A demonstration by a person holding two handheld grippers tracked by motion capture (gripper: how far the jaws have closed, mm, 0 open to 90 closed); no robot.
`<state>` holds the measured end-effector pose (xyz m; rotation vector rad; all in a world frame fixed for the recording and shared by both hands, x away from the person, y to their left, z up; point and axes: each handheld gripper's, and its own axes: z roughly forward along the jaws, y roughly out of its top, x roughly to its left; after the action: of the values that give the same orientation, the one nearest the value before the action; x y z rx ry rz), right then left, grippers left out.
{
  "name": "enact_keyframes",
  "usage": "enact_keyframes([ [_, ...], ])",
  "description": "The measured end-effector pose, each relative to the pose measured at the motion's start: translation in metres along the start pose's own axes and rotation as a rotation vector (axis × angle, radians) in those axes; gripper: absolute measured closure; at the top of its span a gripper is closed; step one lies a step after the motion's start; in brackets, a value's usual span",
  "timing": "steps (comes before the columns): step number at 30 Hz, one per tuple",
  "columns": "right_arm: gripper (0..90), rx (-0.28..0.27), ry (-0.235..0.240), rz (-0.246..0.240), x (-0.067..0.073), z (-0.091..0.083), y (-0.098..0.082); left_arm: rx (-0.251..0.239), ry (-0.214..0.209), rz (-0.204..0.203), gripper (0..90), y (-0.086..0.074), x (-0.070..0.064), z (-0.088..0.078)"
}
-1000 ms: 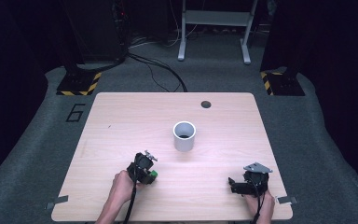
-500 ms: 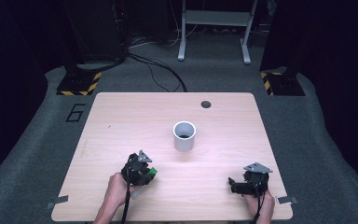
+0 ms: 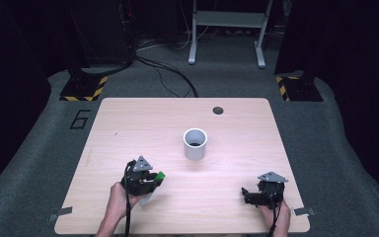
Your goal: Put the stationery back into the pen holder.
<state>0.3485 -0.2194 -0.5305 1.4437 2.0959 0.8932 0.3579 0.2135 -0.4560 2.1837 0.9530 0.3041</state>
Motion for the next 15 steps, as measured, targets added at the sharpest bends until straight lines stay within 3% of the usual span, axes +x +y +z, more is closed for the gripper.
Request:
enact_keyframes([
  [9, 0.0, 0.0, 0.0, 0.0, 0.0, 0.0, 0.0, -0.077, -0.034, -0.046, 66.9, -0.0028, 0.0087, -0.0037],
  [15, 0.0, 0.0, 0.0, 0.0, 0.0, 0.0, 0.0, -0.118, -0.032, -0.063, 66.9, -0.0009, 0.0107, -0.0031],
])
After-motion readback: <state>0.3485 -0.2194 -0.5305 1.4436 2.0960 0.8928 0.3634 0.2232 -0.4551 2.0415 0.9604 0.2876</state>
